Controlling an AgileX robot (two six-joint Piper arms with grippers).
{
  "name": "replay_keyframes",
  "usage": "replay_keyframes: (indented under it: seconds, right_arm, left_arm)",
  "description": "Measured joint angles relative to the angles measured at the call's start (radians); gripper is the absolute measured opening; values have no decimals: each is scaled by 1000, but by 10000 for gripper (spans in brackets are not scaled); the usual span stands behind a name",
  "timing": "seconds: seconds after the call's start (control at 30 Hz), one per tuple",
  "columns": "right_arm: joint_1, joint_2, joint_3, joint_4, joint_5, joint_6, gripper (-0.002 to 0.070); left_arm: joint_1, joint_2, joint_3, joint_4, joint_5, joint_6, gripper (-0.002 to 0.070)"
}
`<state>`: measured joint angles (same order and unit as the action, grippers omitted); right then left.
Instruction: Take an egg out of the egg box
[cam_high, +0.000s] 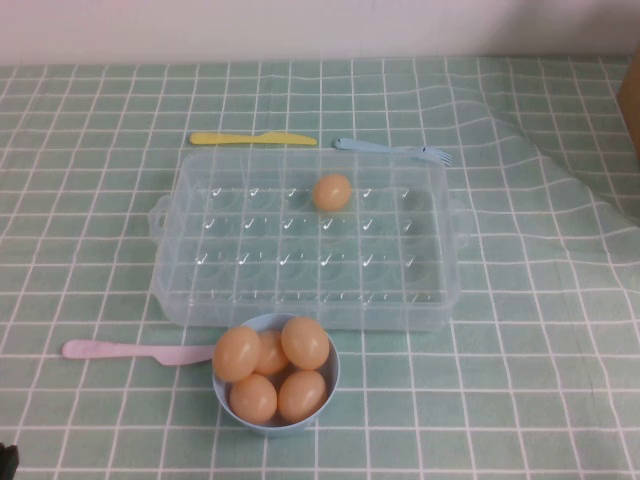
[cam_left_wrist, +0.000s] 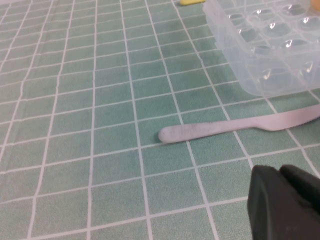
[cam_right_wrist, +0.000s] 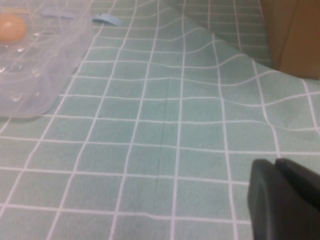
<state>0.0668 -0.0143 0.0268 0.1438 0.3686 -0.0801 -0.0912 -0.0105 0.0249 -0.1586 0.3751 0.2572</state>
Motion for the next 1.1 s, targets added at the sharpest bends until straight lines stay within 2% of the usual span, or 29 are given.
replay_keyframes:
  seconds: [1.1]
  right_arm:
    - [0,0,0,22,-12,0,-17]
  left_arm:
    - [0,0,0,0,0,0,-3]
